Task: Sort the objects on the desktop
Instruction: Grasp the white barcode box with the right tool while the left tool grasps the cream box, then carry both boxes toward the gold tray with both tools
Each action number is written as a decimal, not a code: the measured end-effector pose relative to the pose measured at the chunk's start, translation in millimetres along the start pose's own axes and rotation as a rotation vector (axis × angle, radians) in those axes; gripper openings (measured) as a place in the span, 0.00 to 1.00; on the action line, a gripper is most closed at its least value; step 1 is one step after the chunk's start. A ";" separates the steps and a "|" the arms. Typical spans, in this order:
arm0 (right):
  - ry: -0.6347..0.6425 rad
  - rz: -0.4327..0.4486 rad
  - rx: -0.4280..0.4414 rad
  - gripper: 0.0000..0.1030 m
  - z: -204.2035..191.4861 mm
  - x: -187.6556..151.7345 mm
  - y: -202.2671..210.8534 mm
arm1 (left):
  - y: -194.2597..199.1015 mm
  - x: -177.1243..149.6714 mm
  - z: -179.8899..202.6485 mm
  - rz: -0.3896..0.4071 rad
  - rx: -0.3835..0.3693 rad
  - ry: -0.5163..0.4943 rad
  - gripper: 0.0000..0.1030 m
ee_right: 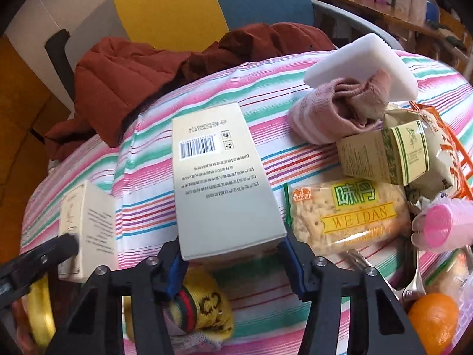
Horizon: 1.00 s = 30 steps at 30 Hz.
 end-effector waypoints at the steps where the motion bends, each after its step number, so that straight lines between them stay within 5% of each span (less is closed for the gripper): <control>1: 0.001 0.009 0.006 0.65 0.5 1.4 1.8 | 0.4 -0.2 1.5 -0.009 0.003 -0.008 0.55; 6: 0.109 0.027 -0.057 0.79 -11.9 16.6 6.1 | 9.3 -0.8 -2.8 0.011 0.013 0.006 0.53; 8: 0.141 0.012 -0.089 0.69 -14.0 22.1 2.3 | 1.9 -1.2 -0.1 -0.015 0.058 -0.038 0.53; 9: 0.152 0.004 -0.089 0.53 -13.5 24.7 0.6 | -1.6 -2.1 -0.4 -0.021 0.076 -0.050 0.53; 16: 0.144 0.008 -0.088 0.50 -6.3 19.6 5.6 | -12.0 -1.1 -7.3 0.021 0.113 -0.055 0.56; 21: 0.108 0.045 -0.077 0.49 -4.8 16.5 23.7 | -8.0 -15.4 4.7 0.084 0.164 -0.147 0.55; 26: 0.094 0.115 -0.060 0.49 -12.0 13.1 55.8 | -0.7 -33.3 14.8 0.160 0.185 -0.265 0.43; 30: 0.069 0.153 -0.039 0.49 -16.2 0.2 77.0 | 19.7 -45.2 10.0 0.170 0.058 -0.253 0.27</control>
Point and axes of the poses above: each gripper's, at about its wrist camera, not at the fingertips, and y roughly against the way its jaws point, z to its right, x to its top, the point moved 2 cm from there along -y, roughly the way its jaws point, and after that the axes turned 14 degrees about y, right-handed, at the moved point
